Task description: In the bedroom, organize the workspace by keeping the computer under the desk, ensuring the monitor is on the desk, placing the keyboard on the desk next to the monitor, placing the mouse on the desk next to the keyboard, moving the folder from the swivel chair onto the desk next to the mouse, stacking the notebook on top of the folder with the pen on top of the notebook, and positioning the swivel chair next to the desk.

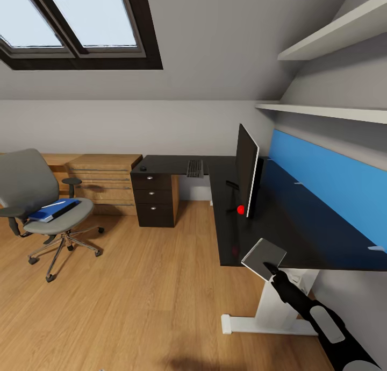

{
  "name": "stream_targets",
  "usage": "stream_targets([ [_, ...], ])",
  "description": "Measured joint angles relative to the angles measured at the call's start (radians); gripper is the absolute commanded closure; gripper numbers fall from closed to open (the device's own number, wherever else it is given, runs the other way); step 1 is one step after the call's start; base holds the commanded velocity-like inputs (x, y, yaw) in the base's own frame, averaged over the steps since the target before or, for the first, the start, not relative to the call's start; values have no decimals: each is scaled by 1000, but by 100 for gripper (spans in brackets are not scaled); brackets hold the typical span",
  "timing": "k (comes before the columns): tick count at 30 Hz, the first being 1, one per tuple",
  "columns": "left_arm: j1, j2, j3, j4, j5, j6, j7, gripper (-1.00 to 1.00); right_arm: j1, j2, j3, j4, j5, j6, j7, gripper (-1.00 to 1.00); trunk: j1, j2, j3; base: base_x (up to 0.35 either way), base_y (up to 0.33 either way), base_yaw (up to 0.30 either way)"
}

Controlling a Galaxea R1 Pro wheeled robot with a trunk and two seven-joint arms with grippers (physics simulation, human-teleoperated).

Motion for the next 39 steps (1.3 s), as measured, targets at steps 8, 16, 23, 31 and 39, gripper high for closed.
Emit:
stream_targets([
  [8,0,-1,1,0,1,0,0,-100,0,0,0,0,-1,0,0,-100,0,0,0,0,0,0],
  [16,0,-1,1,0,1,0,1,-100,0,1,0,0,0,0,0,-100,15,-28,-12,0,0,0],
  [23,0,-1,2,0,0,0,3,-100,0,2,0,0,-1,-1,-1,-100,31,-56,-25,0,0,0],
  [31,0,-1,2,0,0,0,4,-100,0,2,0,0,-1,-1,-1,-100,31,-56,-25,0,0,0],
  [39,0,-1,2,0,-1,-1,4,-100,0,2,0,0,-1,-2,-1,-100,31,-56,-25,0,0,0],
])
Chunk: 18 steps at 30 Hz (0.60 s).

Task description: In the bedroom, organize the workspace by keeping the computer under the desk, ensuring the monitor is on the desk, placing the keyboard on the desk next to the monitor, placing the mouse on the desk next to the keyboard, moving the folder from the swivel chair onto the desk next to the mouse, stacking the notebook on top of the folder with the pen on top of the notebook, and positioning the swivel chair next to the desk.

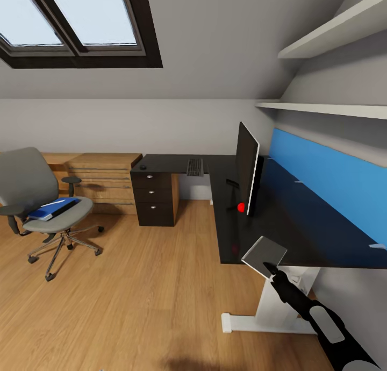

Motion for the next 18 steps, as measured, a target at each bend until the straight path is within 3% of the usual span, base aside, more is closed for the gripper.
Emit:
stream_targets([
  [18,0,0,0,0,0,0,-1,-100,0,0,0,0,0,0,0,-100,0,0,0,0,0,0],
])
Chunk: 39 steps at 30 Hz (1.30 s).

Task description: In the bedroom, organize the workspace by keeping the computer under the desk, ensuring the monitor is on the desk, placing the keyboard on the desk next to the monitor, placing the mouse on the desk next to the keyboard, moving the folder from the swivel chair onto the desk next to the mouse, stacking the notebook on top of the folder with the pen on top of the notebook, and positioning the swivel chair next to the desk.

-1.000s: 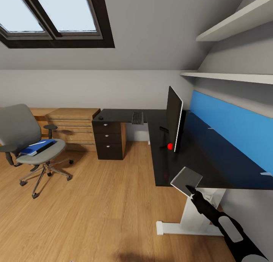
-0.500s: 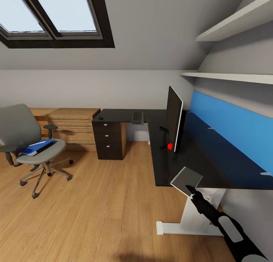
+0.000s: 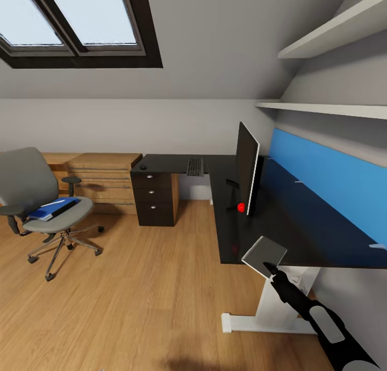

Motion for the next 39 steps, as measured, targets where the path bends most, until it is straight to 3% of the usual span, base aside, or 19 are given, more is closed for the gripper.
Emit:
stream_targets([
  [39,0,0,0,0,0,0,1,-100,0,0,0,0,0,0,0,-100,0,0,0,0,26,0],
])
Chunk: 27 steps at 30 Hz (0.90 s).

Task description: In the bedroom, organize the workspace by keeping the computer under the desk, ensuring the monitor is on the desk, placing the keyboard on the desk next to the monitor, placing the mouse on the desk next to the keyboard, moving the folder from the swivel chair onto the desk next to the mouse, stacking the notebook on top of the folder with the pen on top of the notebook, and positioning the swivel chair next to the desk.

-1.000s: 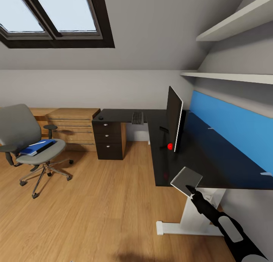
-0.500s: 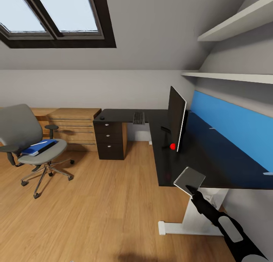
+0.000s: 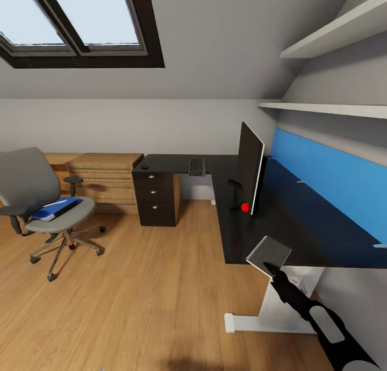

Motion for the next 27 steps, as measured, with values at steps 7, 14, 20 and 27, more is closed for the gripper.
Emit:
stream_targets([
  [7,0,1,1,1,1,0,-2,-100,0,0,0,0,0,0,0,-100,0,0,0,38,-14,0],
  [14,0,2,1,1,1,0,-5,-100,0,0,0,0,0,0,0,-100,0,0,0,72,-31,0],
  [20,0,2,2,1,2,0,-5,-100,0,0,0,0,0,0,0,-100,0,0,0,14,-6,0],
  [27,0,3,2,2,2,0,-5,-100,0,0,0,0,0,0,0,-100,0,0,0,3,-1,0],
])
